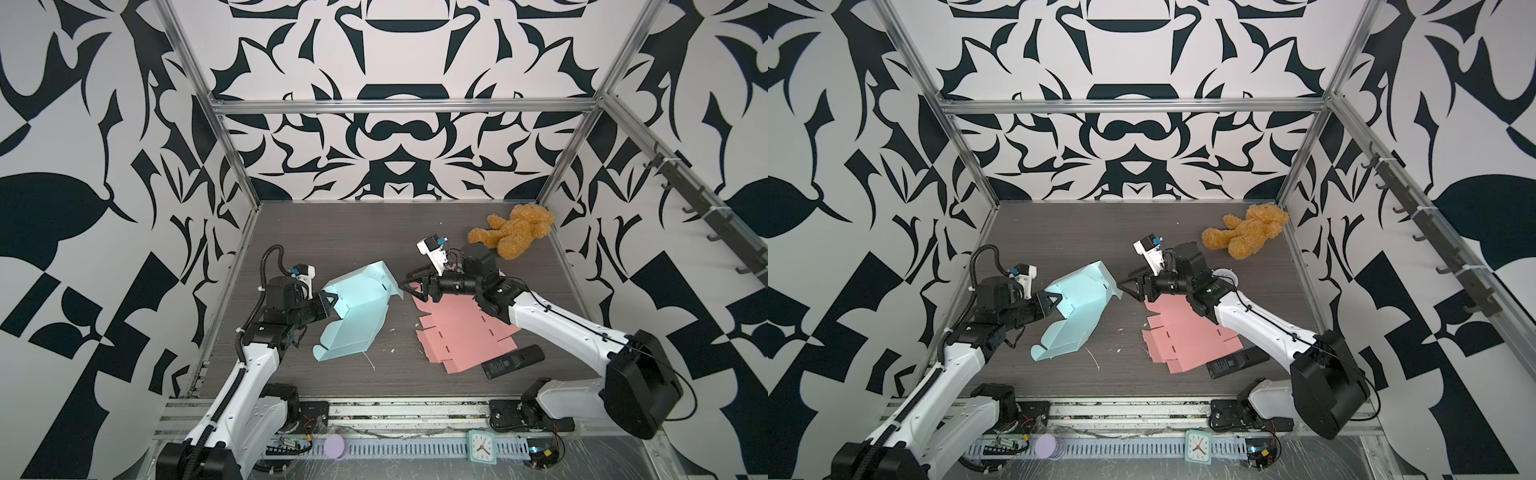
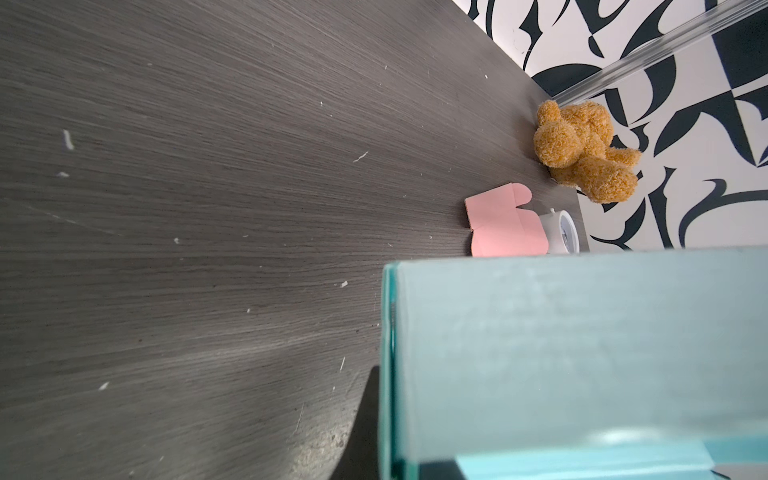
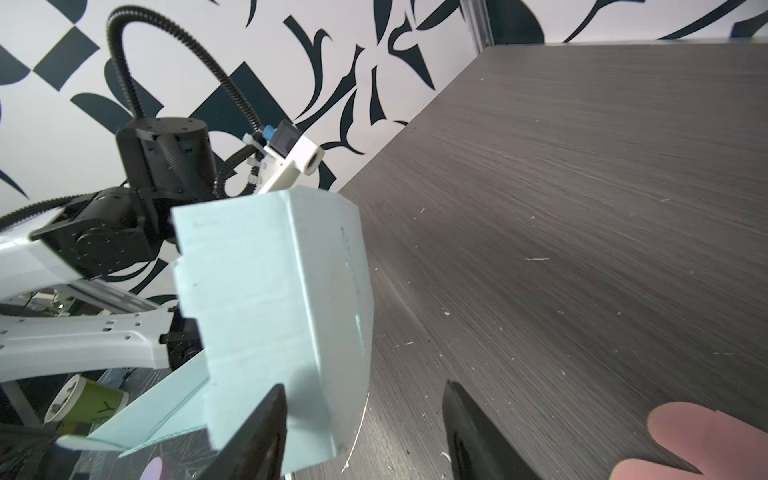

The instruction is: Fold the paper box

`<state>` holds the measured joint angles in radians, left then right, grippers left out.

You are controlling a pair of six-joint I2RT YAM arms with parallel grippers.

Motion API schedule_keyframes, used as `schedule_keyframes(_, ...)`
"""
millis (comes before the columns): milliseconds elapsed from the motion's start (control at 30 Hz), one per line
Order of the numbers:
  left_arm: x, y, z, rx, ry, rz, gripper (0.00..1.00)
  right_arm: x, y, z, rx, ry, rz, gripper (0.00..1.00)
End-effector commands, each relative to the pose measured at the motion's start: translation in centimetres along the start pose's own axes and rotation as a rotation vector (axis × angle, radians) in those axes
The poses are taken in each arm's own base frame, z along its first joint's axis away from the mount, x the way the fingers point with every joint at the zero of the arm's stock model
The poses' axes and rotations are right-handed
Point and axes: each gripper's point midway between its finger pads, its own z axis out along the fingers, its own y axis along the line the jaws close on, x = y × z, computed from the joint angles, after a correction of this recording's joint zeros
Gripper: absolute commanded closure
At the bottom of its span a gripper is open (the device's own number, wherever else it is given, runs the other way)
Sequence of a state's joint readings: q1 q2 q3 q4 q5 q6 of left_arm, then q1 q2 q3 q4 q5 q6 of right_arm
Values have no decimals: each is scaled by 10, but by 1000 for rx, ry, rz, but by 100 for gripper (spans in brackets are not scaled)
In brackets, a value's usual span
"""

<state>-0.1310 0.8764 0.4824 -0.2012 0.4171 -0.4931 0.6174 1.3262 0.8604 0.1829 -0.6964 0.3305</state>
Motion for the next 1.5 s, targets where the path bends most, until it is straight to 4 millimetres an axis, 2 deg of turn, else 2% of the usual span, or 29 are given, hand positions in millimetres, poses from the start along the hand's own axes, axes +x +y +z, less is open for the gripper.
schedule_keyframes(0,-5,-11,-2,44,6,19,95,-22,22,-1,-63,-30,-83,39)
schedule_keyframes(233,-3,-9,0,41,14,14,95,-13,28,8,-70,21,-114,40)
schedule_keyframes(567,-2,-6,3,31,23,7,95,-6,28,20,25,90,-190,45)
schedule_keyframes(767,0,-2,5,13,32,0,95,-1,24,28,103,133,-228,55)
schedule_keyframes(933,0,0,6,8,36,-3,95,0,24,29,129,151,-242,59)
schedule_keyframes(1167,2,1,7,1,42,0,95,-3,34,18,97,116,-274,37)
schedule_keyframes(1333,2,0,6,5,42,4,95,-13,33,2,37,53,-203,37)
schedule_keyframes(1467,2,-1,6,9,41,6,95,-29,33,-14,-28,-24,-144,36)
